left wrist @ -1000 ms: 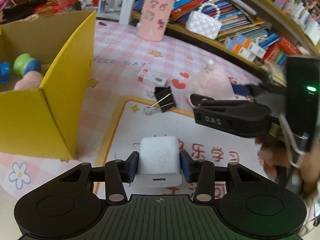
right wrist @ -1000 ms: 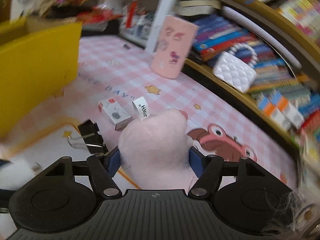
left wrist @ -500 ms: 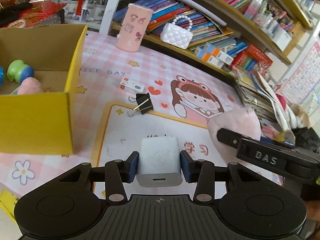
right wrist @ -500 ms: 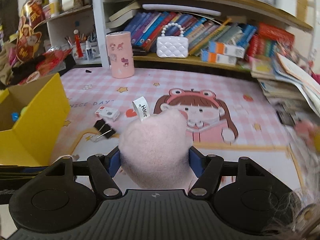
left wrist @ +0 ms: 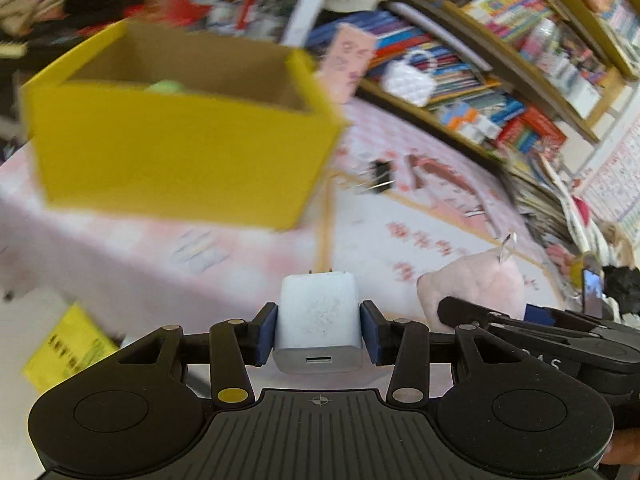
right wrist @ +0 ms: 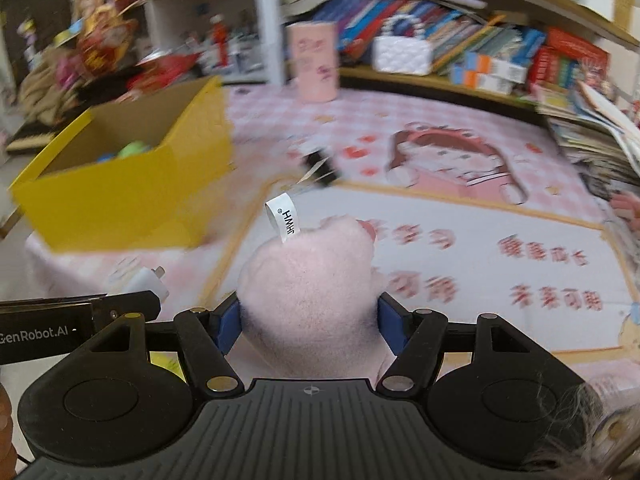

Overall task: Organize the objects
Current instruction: 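Lift and carry the charger and pink pig over the yellow box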

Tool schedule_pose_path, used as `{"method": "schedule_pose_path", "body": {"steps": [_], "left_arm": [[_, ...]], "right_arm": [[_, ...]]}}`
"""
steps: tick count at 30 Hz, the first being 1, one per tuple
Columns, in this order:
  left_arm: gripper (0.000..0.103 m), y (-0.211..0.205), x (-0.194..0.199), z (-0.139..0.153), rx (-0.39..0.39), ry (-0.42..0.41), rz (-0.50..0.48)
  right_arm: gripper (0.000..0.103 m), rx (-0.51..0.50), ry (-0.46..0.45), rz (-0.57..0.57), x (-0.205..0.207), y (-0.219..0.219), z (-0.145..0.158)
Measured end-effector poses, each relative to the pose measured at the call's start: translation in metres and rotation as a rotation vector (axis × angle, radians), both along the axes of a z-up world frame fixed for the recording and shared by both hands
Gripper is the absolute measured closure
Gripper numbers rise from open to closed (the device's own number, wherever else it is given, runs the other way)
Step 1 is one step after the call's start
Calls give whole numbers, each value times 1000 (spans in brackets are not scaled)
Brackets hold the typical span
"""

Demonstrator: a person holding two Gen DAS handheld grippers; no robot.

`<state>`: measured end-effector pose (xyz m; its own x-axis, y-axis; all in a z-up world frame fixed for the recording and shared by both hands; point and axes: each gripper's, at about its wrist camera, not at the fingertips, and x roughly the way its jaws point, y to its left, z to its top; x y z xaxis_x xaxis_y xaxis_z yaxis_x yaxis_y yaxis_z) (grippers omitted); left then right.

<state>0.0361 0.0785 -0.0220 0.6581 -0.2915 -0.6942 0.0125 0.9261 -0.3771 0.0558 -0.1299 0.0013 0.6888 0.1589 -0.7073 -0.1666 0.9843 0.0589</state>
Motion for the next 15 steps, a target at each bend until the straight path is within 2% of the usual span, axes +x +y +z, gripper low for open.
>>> {"method": "schedule_pose_path", "body": {"steps": [5,15], "left_arm": [[61,42,-28,-6,-24,34,96],[61,77,-71,7,1,-41,152]], "right_arm": [[37,13,26,98,-21,39,-4],[37,36,-2,189,-52,87,2]]}}
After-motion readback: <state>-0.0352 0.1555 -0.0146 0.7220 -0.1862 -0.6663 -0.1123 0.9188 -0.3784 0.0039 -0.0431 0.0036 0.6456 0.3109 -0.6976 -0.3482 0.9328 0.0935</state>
